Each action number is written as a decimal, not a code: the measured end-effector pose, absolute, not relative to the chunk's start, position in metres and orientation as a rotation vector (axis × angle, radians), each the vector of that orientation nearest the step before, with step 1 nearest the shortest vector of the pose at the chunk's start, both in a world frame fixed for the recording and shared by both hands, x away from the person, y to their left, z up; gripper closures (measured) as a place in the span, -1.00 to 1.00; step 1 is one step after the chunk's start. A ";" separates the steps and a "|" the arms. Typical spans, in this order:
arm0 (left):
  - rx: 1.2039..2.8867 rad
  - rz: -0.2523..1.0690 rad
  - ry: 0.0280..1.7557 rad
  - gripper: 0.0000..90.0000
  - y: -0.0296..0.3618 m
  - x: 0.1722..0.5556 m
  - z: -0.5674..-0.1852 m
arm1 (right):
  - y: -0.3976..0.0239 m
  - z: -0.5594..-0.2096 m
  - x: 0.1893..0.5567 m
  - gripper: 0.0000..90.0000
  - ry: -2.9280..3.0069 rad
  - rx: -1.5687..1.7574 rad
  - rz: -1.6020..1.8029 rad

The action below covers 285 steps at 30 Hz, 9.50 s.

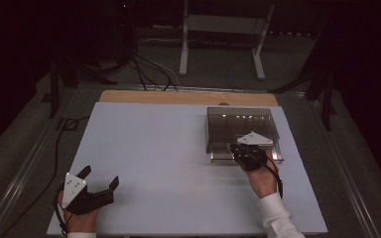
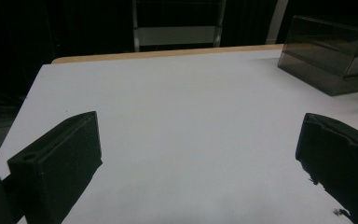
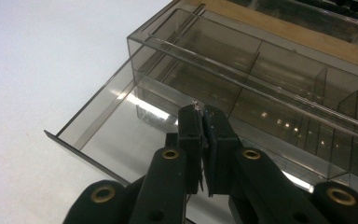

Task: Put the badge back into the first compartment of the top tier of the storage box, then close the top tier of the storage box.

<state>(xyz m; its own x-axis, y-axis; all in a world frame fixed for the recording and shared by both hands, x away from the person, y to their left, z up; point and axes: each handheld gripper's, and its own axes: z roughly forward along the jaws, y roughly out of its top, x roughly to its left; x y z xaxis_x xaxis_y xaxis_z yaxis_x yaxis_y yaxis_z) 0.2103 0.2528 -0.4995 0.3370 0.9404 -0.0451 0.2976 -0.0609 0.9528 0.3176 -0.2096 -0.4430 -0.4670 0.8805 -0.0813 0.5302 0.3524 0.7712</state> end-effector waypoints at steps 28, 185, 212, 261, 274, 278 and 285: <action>1.584 0.788 1.154 -0.98 0.253 0.210 -0.500 | -0.204 -0.446 0.319 0.24 2.139 1.216 0.945; 1.588 0.778 1.154 -0.97 0.251 0.212 -0.500 | -0.271 -0.444 0.255 -0.35 1.975 1.331 1.128; 1.591 0.778 1.154 -0.98 0.251 0.212 -0.501 | -0.283 -0.456 0.254 1.00 1.979 1.357 1.083; 1.596 0.778 1.149 -0.97 0.250 0.212 -0.500 | -0.278 -0.469 0.262 1.00 1.985 1.365 1.044; 1.596 0.775 1.150 -0.98 0.250 0.213 -0.501 | -0.277 -0.470 0.263 1.00 1.986 1.374 1.038; 1.595 0.775 1.150 -0.97 0.250 0.213 -0.501 | -0.277 -0.470 0.264 1.00 1.985 1.374 1.037; 1.598 0.775 1.150 -0.97 0.250 0.213 -0.501 | -0.277 -0.470 0.265 1.00 1.984 1.375 1.035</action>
